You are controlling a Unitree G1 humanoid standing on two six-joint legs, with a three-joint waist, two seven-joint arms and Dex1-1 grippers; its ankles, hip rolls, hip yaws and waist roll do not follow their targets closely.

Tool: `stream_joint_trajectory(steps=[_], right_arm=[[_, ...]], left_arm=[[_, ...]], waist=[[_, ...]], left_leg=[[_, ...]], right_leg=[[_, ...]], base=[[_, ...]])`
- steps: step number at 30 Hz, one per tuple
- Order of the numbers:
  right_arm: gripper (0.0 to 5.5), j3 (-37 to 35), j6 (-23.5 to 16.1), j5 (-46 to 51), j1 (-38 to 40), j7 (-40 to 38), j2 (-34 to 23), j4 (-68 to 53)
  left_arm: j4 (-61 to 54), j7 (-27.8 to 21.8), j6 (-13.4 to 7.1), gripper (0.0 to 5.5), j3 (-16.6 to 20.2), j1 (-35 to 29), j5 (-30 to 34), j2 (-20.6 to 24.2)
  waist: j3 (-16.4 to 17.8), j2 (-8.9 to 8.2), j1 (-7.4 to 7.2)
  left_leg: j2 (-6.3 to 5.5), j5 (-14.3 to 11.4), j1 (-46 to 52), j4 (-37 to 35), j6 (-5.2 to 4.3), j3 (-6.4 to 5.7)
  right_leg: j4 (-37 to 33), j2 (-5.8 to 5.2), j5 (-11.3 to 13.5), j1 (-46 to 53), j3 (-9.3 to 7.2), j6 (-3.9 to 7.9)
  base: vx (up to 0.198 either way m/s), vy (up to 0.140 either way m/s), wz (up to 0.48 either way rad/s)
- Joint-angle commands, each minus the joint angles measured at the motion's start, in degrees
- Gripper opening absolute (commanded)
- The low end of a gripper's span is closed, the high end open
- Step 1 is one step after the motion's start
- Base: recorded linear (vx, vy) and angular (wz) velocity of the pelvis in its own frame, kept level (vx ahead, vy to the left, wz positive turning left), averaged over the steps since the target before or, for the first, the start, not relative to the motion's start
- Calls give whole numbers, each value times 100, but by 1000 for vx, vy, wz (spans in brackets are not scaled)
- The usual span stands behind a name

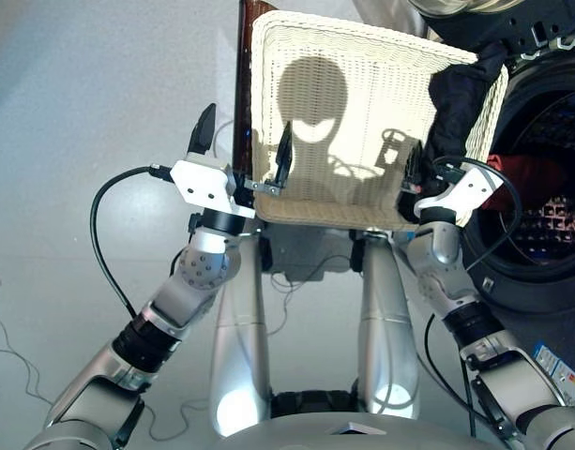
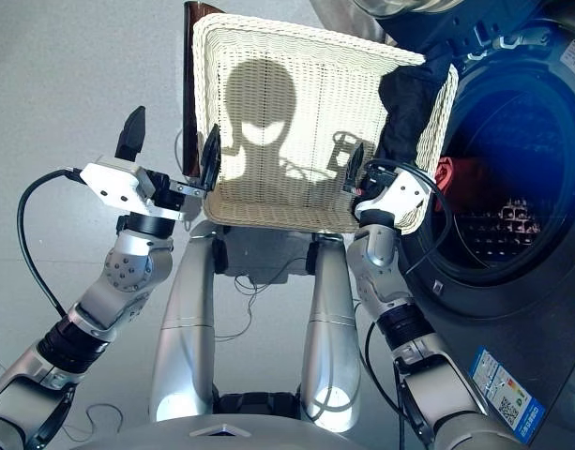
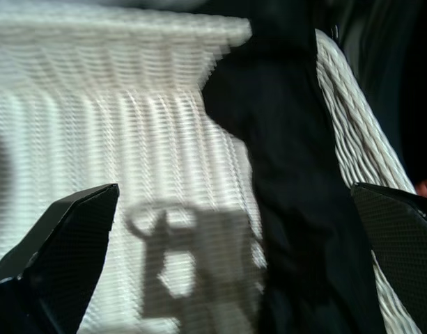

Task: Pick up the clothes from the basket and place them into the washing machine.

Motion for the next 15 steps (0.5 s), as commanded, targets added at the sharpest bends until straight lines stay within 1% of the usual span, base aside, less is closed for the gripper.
stream_joint_trajectory(steps=[1, 6, 7, 8, 9, 15], right_arm=[[550, -143, -11, -52, -239, 8, -135, 166], [550, -286, 159, 71, -528, 10, -284, 1013], [550, -286, 157, 75, -534, 15, -285, 1020], [550, -311, 237, 110, -698, -5, -340, 1444], [550, -311, 285, 82, -785, -16, -373, 1615], [550, -409, 478, 4, -1185, -104, -732, 2401]], left_arm=[[-708, -103, -401, 550, -54, -35, -90, -178], [-753, -184, -398, 550, -80, 8, -205, -210], [-753, -184, -398, 550, -80, 6, -205, -210], [-770, -202, -398, 550, -126, 15, -218, -204], [-789, -199, -390, 550, -134, 13, -229, -203], [-851, -213, -341, 550, -252, -21, -185, -173]], waist=[[-89, 257, 203], [-89, 385, 260], [-89, 387, 260], [-89, 437, 309], [-89, 462, 324], [-89, 591, 369]], left_leg=[[-70, -398, 255, 124, -45, 324], [-71, -472, 118, 341, -68, 285], [-70, -475, 111, 349, -69, 283], [-54, -517, 39, 448, -79, 278], [-48, -536, -9, 501, -86, 276], [-29, -594, -323, 733, -102, 222]], right_leg=[[-101, 226, 240, -187, -49, -307], [245, 193, 71, -352, -77, -338], [250, 193, 68, -357, -79, -339], [379, 195, 3, -429, -84, -351], [442, 193, -36, -479, -100, -357], [767, 168, -149, -828, -160, -363]], base=[[0, 0, 0], [0, 0, 0], [0, 0, 0], [0, 0, 0], [0, 0, 0], [0, 0, 0]])
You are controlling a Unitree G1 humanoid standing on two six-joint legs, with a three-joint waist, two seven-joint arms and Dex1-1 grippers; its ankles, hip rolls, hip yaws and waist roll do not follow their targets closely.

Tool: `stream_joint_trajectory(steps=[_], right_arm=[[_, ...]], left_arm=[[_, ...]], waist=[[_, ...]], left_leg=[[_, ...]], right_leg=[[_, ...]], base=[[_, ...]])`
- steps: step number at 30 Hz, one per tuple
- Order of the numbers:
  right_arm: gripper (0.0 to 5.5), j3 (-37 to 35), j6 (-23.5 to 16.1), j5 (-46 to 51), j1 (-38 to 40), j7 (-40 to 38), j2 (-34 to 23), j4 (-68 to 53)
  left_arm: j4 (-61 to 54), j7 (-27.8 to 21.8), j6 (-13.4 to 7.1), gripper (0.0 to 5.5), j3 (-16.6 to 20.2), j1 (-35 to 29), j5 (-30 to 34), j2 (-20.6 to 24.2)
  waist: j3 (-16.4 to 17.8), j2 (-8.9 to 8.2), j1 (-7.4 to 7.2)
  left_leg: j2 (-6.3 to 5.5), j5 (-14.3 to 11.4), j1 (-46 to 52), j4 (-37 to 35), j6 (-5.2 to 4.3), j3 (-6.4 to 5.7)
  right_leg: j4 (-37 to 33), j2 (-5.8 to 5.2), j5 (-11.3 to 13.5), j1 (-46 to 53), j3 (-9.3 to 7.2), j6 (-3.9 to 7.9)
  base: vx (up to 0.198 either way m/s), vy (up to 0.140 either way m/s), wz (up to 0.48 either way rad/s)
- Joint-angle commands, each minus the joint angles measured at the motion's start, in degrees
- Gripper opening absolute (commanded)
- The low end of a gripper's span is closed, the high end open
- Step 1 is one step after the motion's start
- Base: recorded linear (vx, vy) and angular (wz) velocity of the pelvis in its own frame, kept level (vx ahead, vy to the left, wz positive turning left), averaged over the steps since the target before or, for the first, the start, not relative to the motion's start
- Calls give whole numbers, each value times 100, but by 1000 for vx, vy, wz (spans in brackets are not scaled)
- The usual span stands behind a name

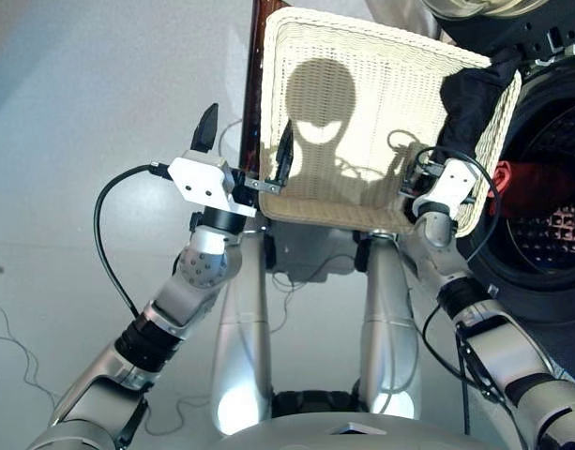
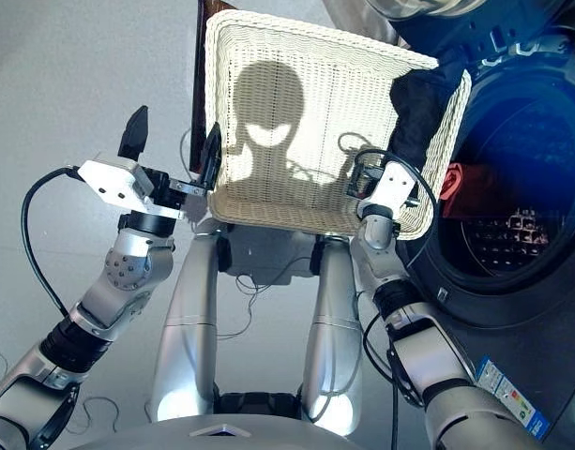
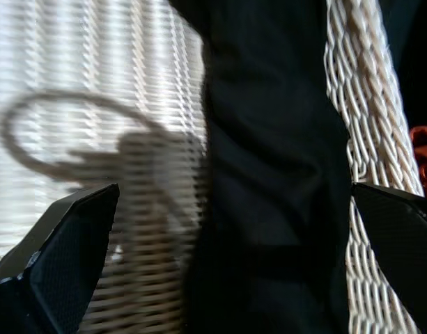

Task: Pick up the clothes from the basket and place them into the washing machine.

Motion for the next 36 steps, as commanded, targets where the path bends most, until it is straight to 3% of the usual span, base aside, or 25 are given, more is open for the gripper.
stream_joint_trajectory(steps=[1, 6, 16, 17, 18, 19, 20, 21, 22, 23, 25, 27, 28, 36], right_arm=[[550, -315, -7, -25, -187, -99, -533, 296], [550, -169, 257, -143, -583, 132, -943, 980], [550, -492, 326, 1014, -826, 787, -1302, 1433], [550, -505, 328, 1058, -743, 821, -1279, 1436], [550, -529, 318, 1088, -794, 853, -1286, 1408], [550, -545, 309, 1166, -725, 893, -1267, 1403], [550, -598, 295, 1239, -786, 912, -1282, 1409], [550, -602, 297, 1300, -736, 942, -1264, 1437], [550, -628, 284, 1321, -779, 970, -1269, 1427], [550, -638, 290, 1361, -796, 1013, -1252, 1450], [229, -650, 276, 1438, -782, 1092, -1231, 1435], [56, -660, 262, 1487, -783, 1150, -1220, 1425], [0, -665, 249, 1507, -790, 1163, -1213, 1427], [0, -609, 148, 1480, -797, 1215, -1112, 1303]], left_arm=[[-861, -70, -332, 550, -213, -22, 43, -76], [-884, -109, -314, 550, -298, -126, 34, -12], [-998, -270, -305, 550, -207, -76, -150, 133], [-986, -285, -294, 550, -230, 3, -164, 124], [-989, -289, -287, 550, -209, -38, -168, 125], [-972, -301, -273, 550, -246, 17, -183, 114], [-969, -305, -260, 550, -226, -38, -178, 124], [-958, -313, -250, 550, -259, 4, -178, 122], [-966, -321, -245, 550, -235, -41, -174, 136], [-955, -349, -231, 550, -238, -52, -185, 145], [-952, -373, -235, 550, -227, -64, -210, 147], [-943, -405, -225, 550, -227, -77, -221, 152], [-926, -415, -222, 550, -232, -90, -235, 152], [-911, -451, -220, 550, -167, -86, -273, 203]], waist=[[-91, 575, 85], [-91, 680, 140], [-91, 920, 236], [-91, 940, 243], [-91, 952, 246], [-91, 954, 235], [-91, 958, 232], [-91, 963, 232], [-91, 971, 225], [-91, 978, 226], [-91, 987, 220], [-91, 989, 225], [-91, 990, 226], [-91, 941, 197]], left_leg=[[5, -533, 101, 462, -2, 293], [-14, -561, -88, 533, -6, 278], [-21, -702, -465, 959, -12, 323], [-28, -894, -340, 1063, -34, 317], [-18, -731, -504, 1023, -6, 337], [-28, -908, -377, 1103, -34, 325], [-24, -740, -532, 1060, -8, 351], [-33, -910, -393, 1128, -33, 337], [-32, -738, -546, 1077, -6, 357], [-33, -719, -555, 1060, -4, 364], [-34, -706, -543, 1026, -1, 367], [-38, -688, -517, 970, 3, 373], [-36, -680, -510, 945, 4, 380], [-21, -655, -453, 835, 24, 390]], right_leg=[[99, 209, 138, -264, -168, -249], [199, 192, 88, -463, -190, -243], [651, 216, -55, -936, -143, -222], [772, 213, -244, -819, -127, -192], [722, 208, -92, -977, -154, -222], [822, 203, -257, -872, -121, -193], [758, 201, -98, -1016, -146, -220], [849, 200, -260, -899, -121, -191], [774, 201, -98, -1036, -136, -225], [776, 204, -86, -1052, -146, -228], [757, 204, -76, -1047, -150, -231], [715, 203, -61, -1028, -142, -233], [689, 197, -55, -1014, -146, -233], [507, 208, 37, -927, -131, -246]], base=[[0, 0, 0], [0, 0, 0], [8, 0, 0], [0, 0, 0], [82, -10, -20], [-88, -22, -20], [73, -18, 2], [-89, -19, 11], [0, 0, 0], [-93, -5, 84], [0, 0, 0], [0, 0, 0], [0, 0, 0], [0, 0, 0]])
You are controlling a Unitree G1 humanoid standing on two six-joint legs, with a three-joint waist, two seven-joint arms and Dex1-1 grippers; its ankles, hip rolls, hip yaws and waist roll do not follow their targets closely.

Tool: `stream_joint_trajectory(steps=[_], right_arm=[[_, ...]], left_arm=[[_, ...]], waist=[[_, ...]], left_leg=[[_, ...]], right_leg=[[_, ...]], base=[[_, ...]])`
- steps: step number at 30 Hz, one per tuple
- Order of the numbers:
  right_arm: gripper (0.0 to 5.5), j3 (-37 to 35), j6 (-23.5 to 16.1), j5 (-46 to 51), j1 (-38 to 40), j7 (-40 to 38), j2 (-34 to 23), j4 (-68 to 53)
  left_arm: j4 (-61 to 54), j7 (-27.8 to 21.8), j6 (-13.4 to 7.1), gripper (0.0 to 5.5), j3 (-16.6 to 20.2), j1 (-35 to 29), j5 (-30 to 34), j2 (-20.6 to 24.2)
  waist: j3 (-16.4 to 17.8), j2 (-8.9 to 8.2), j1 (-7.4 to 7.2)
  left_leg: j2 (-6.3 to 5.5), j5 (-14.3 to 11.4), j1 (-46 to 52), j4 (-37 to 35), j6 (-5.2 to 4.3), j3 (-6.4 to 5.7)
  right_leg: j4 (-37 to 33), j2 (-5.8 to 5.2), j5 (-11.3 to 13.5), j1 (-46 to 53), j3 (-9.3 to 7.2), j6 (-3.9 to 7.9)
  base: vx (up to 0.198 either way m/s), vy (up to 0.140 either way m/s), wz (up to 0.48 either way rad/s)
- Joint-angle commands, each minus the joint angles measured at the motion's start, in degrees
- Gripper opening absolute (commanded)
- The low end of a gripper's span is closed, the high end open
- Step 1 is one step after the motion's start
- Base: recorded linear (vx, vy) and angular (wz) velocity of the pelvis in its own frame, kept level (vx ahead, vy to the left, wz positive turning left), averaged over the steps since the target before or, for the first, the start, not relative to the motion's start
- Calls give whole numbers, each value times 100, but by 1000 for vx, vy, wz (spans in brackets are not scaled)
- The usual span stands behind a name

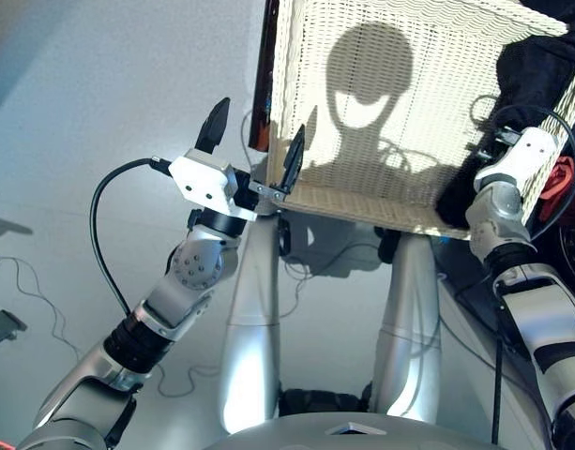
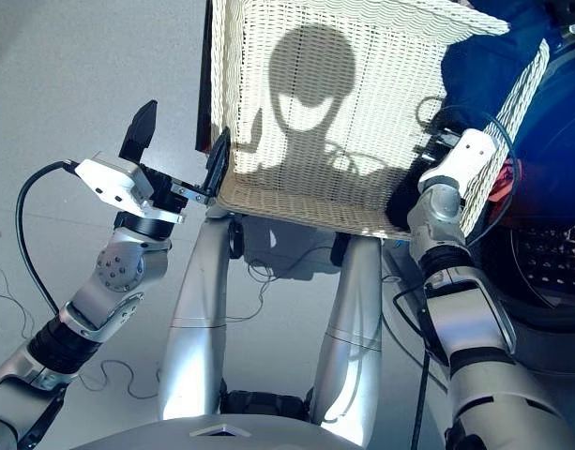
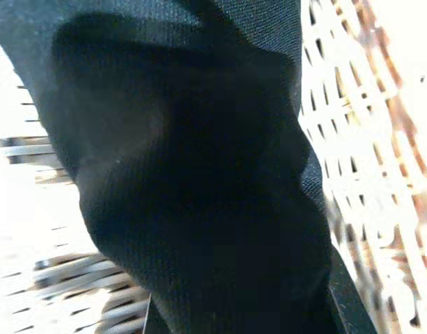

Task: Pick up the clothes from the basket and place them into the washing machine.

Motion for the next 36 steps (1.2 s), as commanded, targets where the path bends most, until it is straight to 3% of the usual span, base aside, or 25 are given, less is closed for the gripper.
stream_joint_trajectory(steps=[1, 10, 14, 15, 16, 17, 18, 19, 28, 30, 32, 36], right_arm=[[0, -52, 51, 171, 9, 23, -207, 148], [0, -154, -343, 295, 493, -96, 73, -909], [0, -98, -509, 79, 1038, -146, 154, -1871], [0, 20, -483, -215, 1371, -171, 31, -2398], [0, -26, -571, -339, 1494, -179, -41, -2789], [0, -153, -708, -242, 1704, -239, 55, -2972], [0, -342, -851, -175, 1786, -308, 154, -3171], [0, -498, -976, -163, 1978, -383, 248, -3421], [0, -1393, -1521, -1641, 2731, -2146, 701, -4198], [0, -1575, -1355, -2240, 2836, -2876, 695, -4004], [0, -1648, -1270, -2418, 2838, -3084, 700, -3997], [0, -2068, -1162, -2266, 2582, -3698, 585, -3237]], left_arm=[[-608, -121, -238, 550, -104, -11, -117, -147], [-591, -57, -251, 550, 136, 150, -147, -150], [-555, -2, -258, 550, 263, 203, -60, -148], [-555, -7, -268, 550, 280, 311, -22, -135], [-573, 14, -274, 550, 345, 272, 22, -126], [-561, 55, -278, 550, 311, 354, 49, -156], [-574, 118, -275, 550, 362, 322, 110, -150], [-593, 154, -296, 550, 434, 386, 151, -129], [-656, 609, -497, 550, 643, 458, 493, -33], [-737, 722, -515, 550, 637, 499, 548, 4], [-776, 784, -514, 550, 627, 514, 597, 36], [-891, 950, -597, 550, 543, 473, 583, 87]], waist=[[-86, 547, -38], [-86, 404, -144], [-86, 255, -249], [-86, 191, -304], [-86, 139, -356], [-86, 111, -377], [-86, 91, -402], [-86, 69, -433], [-86, -89, -579], [-86, -111, -589], [-86, -123, -585], [-86, -152, -566]], left_leg=[[11, -447, 342, 22, 140, 474], [22, -412, 470, -124, 164, 485], [39, -364, 571, -250, 167, 489], [29, -546, 750, -218, 138, 472], [35, -340, 601, -314, 168, 480], [18, -545, 775, -243, 146, 452], [19, -341, 630, -337, 184, 473], [24, -355, 657, -348, 191, 464], [-16, -360, 955, -542, 248, 441], [-26, -368, 1003, -558, 259, 430], [-27, -376, 1024, -552, 259, 421], [-54, -400, 1114, -575, 258, 381]], right_leg=[[-419, 214, 417, -74, -189, -175], [-576, 235, 466, 77, -168, -176], [-738, 256, 526, 199, -164, -163], [-692, 257, 351, 374, -152, -132], [-789, 272, 547, 226, -168, -155], [-708, 271, 362, 401, -146, -119], [-823, 275, 565, 269, -155, -146], [-834, 274, 557, 291, -161, -138], [-1123, 278, 626, 641, -208, -76], [-1149, 282, 631, 703, -204, -79], [-1164, 282, 628, 739, -209, -77], [-1212, 275, 637, 842, -196, -70]], base=[[0, 0, 0], [0, 0, 0], [24, 4, -5], [0, 0, 0], [92, 4, -11], [-88, 3, -20], [0, 0, 0], [-86, 20, -48], [0, 0, 0], [0, 0, 0], [0, 0, 0], [0, 0, 0]])
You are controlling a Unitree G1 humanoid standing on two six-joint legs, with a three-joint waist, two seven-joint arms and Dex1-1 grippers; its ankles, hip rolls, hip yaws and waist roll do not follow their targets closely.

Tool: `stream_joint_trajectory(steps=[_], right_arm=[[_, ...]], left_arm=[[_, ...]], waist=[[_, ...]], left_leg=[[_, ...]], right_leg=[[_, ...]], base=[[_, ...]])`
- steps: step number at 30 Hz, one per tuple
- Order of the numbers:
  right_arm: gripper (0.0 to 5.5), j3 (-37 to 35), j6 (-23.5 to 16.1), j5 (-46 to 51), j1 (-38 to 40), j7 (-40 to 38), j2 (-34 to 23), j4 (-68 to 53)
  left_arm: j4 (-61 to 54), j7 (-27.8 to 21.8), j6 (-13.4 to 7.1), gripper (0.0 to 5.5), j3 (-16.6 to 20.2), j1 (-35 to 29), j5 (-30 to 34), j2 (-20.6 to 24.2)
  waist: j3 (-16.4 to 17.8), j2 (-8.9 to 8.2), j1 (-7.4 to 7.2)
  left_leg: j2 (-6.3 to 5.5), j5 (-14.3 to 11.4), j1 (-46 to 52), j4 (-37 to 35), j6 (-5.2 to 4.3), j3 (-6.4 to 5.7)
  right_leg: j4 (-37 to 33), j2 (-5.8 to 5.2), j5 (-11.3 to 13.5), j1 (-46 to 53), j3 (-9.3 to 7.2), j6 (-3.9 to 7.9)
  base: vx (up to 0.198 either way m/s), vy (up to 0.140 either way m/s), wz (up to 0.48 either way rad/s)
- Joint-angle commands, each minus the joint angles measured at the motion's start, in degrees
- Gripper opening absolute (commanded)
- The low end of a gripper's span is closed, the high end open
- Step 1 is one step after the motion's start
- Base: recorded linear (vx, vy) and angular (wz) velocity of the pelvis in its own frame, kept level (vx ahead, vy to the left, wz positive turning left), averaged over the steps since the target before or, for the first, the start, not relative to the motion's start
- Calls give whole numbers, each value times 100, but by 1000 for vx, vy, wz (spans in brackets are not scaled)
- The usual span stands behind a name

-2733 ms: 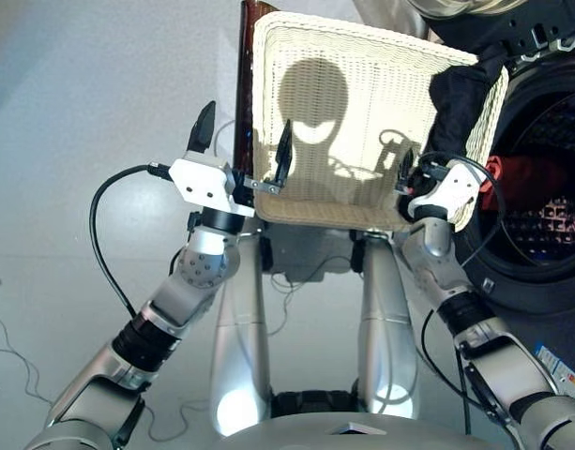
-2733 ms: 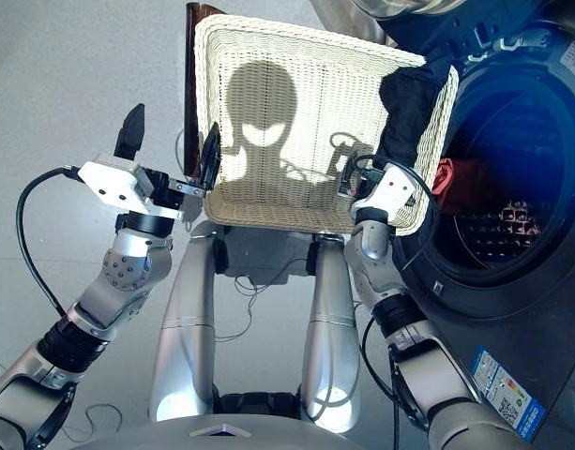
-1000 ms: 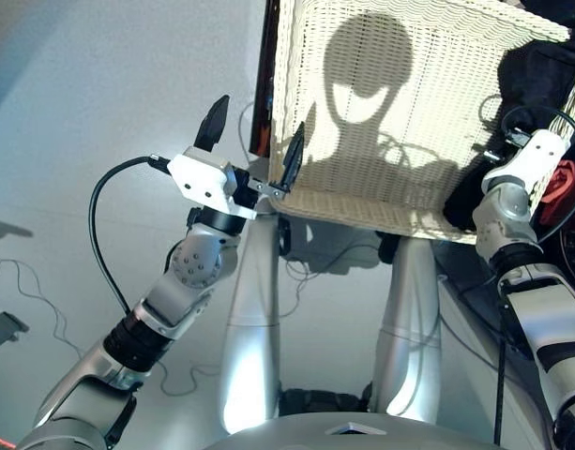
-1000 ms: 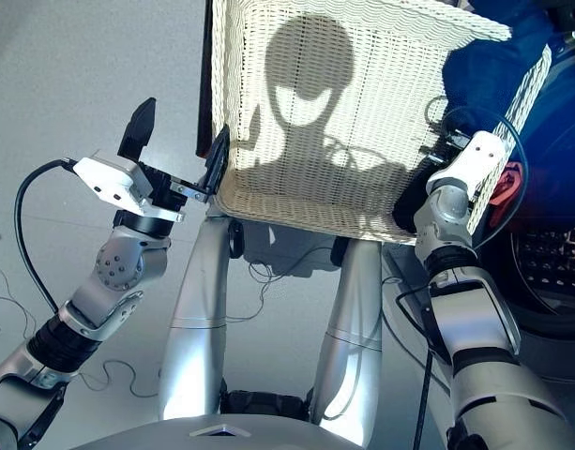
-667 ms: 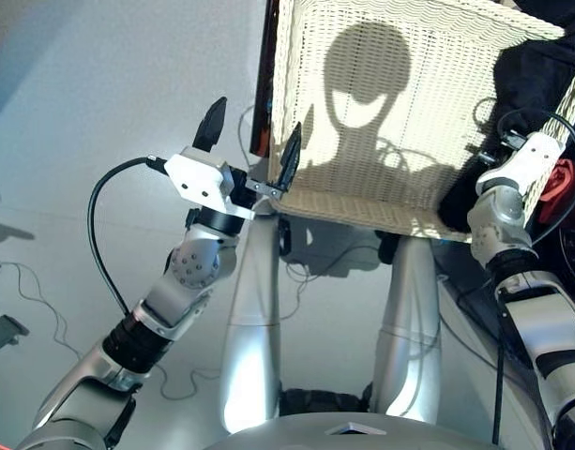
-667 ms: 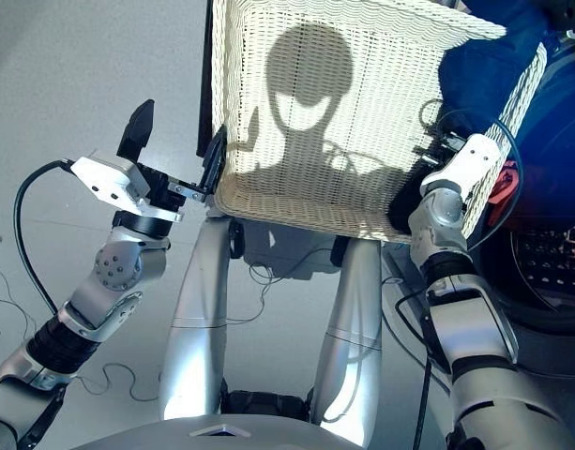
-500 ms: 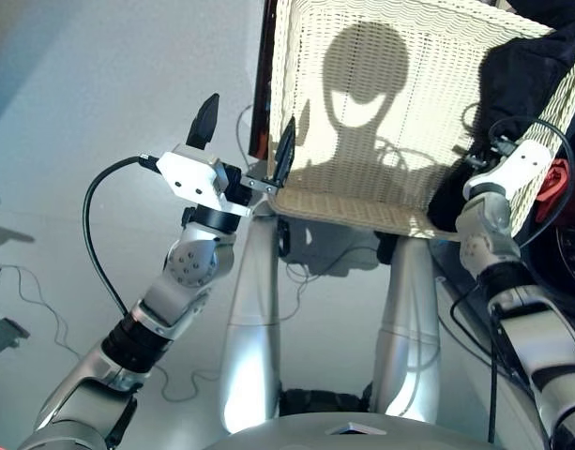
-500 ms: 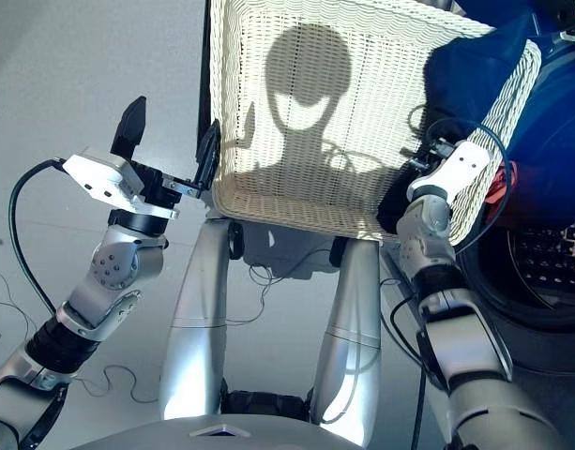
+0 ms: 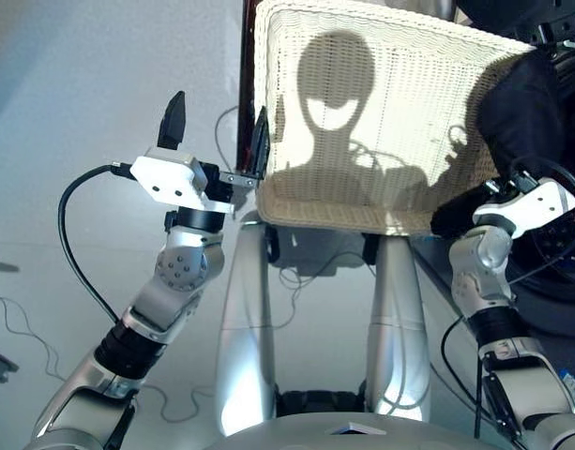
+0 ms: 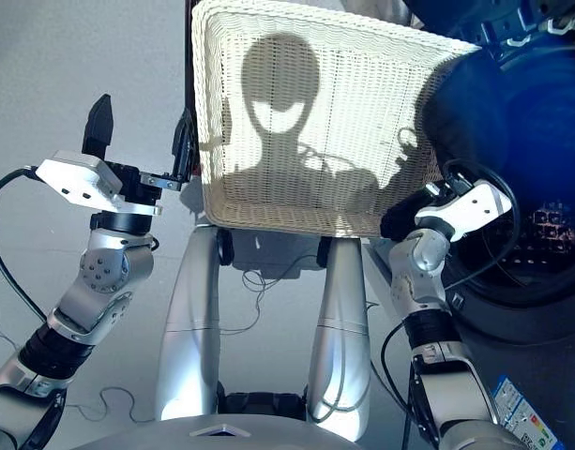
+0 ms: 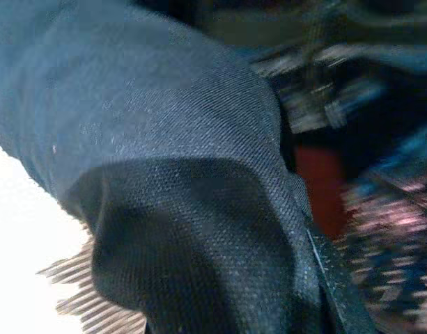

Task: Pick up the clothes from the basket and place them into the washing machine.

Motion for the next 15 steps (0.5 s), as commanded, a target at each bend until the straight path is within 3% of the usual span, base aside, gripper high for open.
stream_joint_trajectory(steps=[1, 8, 15], right_arm=[[0, -782, -163, -26, -170, -646, -387, 418], [0, -759, 127, 461, -816, -510, -1184, 2092], [0, -534, 519, 1347, -1493, 294, -2180, 3786]], left_arm=[[-771, 173, -503, 550, -99, 18, 204, 131], [-816, 198, -516, 550, -215, -132, 157, 228], [-807, 38, -442, 550, -371, -348, 73, 381]], waist=[[-94, -39, -7], [-94, 0, 107], [-94, 47, 196]], left_leg=[[-103, -286, 494, -368, 95, 374], [-121, -299, 529, -356, 73, 367], [-115, -314, 493, -302, 42, 370]], right_leg=[[-536, 243, 513, -58, -83, -206], [-541, 232, 502, 4, -82, -221], [-505, 212, 501, -23, -88, -232]], base=[[0, 0, 0], [0, 0, 0], [0, 0, 0]])
